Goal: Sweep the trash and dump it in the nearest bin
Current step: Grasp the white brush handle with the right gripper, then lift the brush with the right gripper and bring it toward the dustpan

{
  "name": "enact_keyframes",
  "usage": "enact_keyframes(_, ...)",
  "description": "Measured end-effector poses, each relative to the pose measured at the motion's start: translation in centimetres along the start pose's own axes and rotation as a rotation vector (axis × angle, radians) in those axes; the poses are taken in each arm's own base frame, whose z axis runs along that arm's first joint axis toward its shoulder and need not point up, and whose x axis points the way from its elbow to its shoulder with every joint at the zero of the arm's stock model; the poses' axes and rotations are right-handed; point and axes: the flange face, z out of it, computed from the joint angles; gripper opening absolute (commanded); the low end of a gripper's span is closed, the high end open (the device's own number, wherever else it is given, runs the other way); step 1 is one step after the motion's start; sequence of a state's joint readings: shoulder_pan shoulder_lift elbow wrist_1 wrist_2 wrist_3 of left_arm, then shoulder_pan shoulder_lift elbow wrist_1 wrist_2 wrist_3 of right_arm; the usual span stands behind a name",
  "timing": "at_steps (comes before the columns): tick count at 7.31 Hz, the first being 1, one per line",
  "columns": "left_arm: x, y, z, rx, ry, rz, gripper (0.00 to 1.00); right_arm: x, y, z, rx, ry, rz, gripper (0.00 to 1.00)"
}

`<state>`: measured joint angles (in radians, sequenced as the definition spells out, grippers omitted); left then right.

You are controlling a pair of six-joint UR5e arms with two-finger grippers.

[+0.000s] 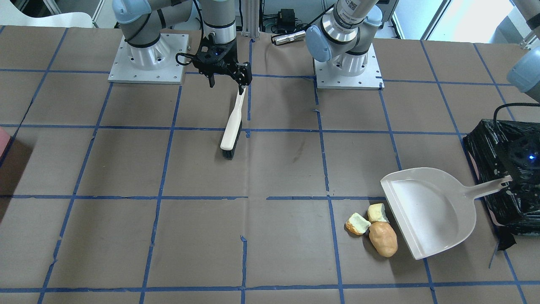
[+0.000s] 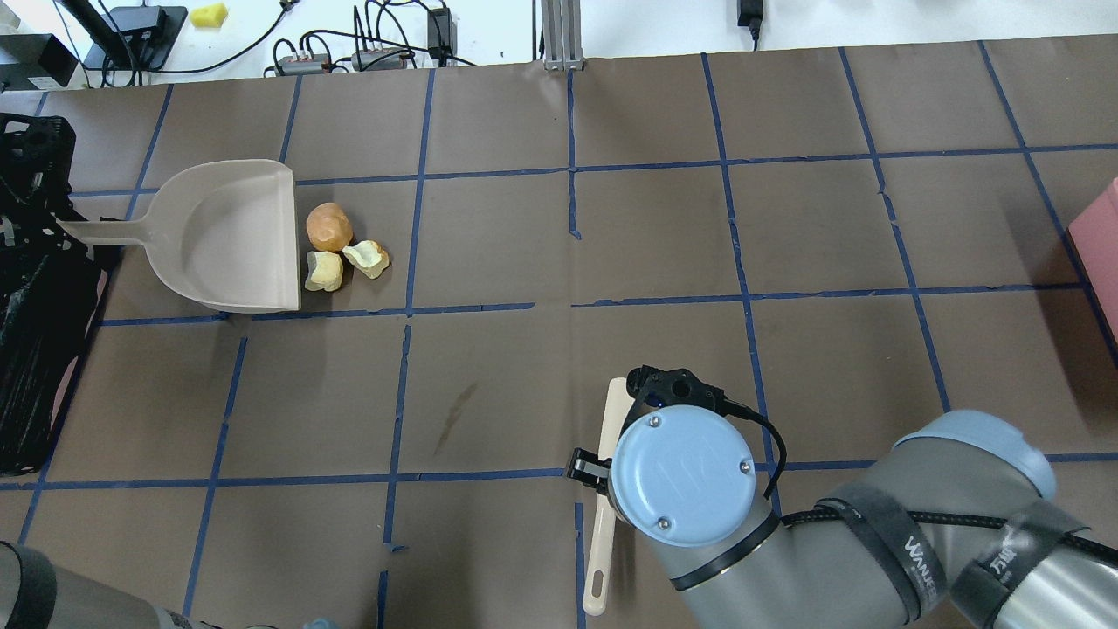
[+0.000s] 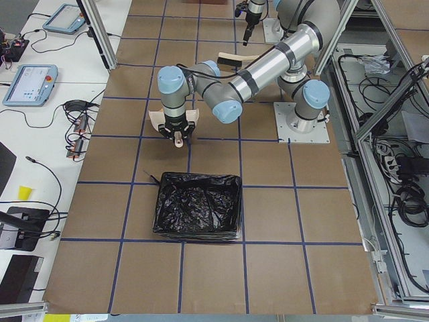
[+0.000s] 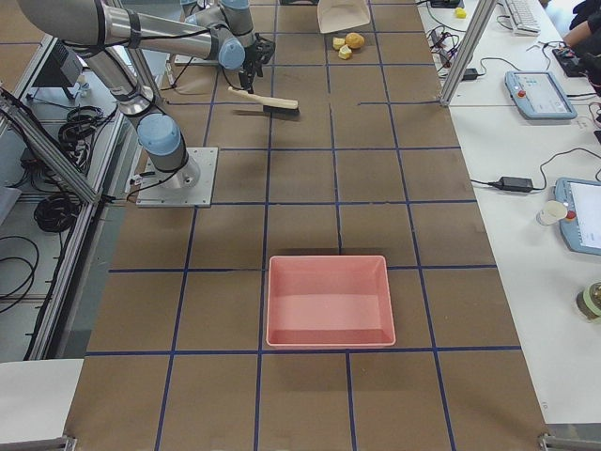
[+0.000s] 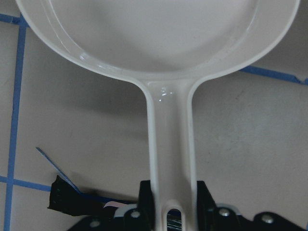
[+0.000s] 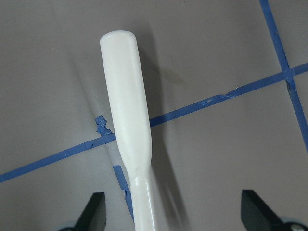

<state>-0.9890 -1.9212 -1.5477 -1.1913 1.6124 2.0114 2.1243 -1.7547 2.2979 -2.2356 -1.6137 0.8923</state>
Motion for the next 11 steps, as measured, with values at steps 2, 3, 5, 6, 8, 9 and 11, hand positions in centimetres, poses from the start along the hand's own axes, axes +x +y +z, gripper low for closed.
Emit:
enact_keyframes(2,-1.3,1.2,2.2,0.012,0.023,0.013,0.06,0.2,1.0,1.0,0.007,-0.010,-0.003,1.00)
enact_keyframes(3,-2.0,1.4,4.3,0.024,0.043,0.016,0.06,0.0,1.3,1.6,0.004,-0.004,-0.007,1.00)
enact_keyframes(5,-2.4,1.5,7.0,0.039,0.071,0.017,0.06,-0.8,2.1,3.1,-0.001,0.009,-0.015,0.99)
enact_keyframes(6,-2.5,1.5,7.5,0.042,0.076,0.017,0.06,-1.1,2.7,3.8,0.001,0.019,-0.029,0.99)
enact_keyframes(8,-2.6,1.2,7.8,0.043,0.080,0.022,0.06,-1.1,3.4,5.0,0.004,0.031,-0.030,0.99)
enact_keyframes(9,-2.6,1.0,7.9,0.043,0.081,0.025,0.06,-1.0,3.6,5.3,0.004,0.034,-0.024,0.99)
enact_keyframes(11,-2.5,0.7,8.2,0.047,0.085,0.028,0.07,-1.1,4.1,5.5,0.000,0.037,-0.023,0.98)
